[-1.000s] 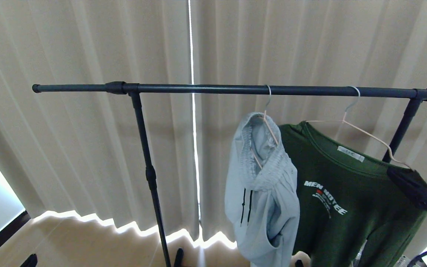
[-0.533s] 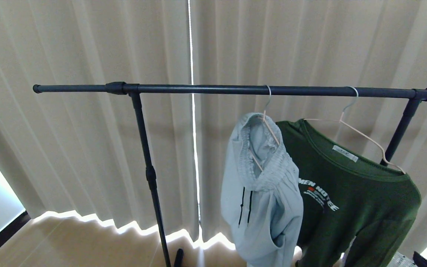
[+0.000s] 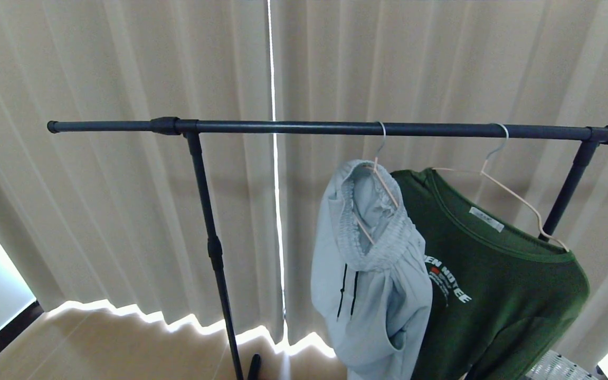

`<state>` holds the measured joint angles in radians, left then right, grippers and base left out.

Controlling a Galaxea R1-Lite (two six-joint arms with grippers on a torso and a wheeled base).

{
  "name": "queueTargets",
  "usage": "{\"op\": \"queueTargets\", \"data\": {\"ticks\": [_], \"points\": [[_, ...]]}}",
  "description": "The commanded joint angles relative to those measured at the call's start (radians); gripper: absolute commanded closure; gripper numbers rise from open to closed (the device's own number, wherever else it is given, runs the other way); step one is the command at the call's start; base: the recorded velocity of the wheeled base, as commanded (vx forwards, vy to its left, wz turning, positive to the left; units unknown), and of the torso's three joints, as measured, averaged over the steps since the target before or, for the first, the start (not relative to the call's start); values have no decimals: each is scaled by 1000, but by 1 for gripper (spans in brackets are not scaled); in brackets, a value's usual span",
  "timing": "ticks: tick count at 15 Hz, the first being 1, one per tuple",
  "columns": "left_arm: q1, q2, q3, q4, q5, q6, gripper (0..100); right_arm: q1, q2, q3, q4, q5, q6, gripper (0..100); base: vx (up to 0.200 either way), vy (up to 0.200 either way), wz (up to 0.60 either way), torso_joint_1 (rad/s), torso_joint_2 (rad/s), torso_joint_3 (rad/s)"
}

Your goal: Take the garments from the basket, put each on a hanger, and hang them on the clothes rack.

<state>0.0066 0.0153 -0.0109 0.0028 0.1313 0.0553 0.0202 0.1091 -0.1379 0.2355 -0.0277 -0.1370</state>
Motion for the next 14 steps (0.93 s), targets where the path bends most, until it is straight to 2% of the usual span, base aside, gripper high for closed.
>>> {"op": "queueTargets", "data": {"ticks": [1, 2, 3, 4, 9, 11, 14], "points": [[1, -6, 6, 3, -52, -15, 0, -9, -109, 7, 2, 0, 16, 0, 0, 0, 0, 0, 0, 0], [1, -6, 8, 3, -68, -19, 0, -9, -109, 20, -5, 0, 33, 0, 0, 0, 0, 0, 0, 0], [1, -6, 8, 2, -121, -35, 0, -9, -108, 55, -47, 2, 79, 0, 0, 0, 0, 0, 0, 0], [1, -6, 8, 2, -136, -38, 0, -9, -109, 83, -117, 15, 120, 0, 0, 0, 0, 0, 0, 0], [1, -6, 8, 2, -131, -51, 0, -9, -109, 86, -122, 22, 123, 0, 0, 0, 0, 0, 0, 0], [1, -6, 8, 2, -131, -51, 0, -9, -109, 86, -122, 75, 120, 0, 0, 0, 0, 0, 0, 0], [1, -6, 8, 2, -131, -51, 0, -9, -109, 86, -124, 81, 122, 0, 0, 0, 0, 0, 0, 0]]}}
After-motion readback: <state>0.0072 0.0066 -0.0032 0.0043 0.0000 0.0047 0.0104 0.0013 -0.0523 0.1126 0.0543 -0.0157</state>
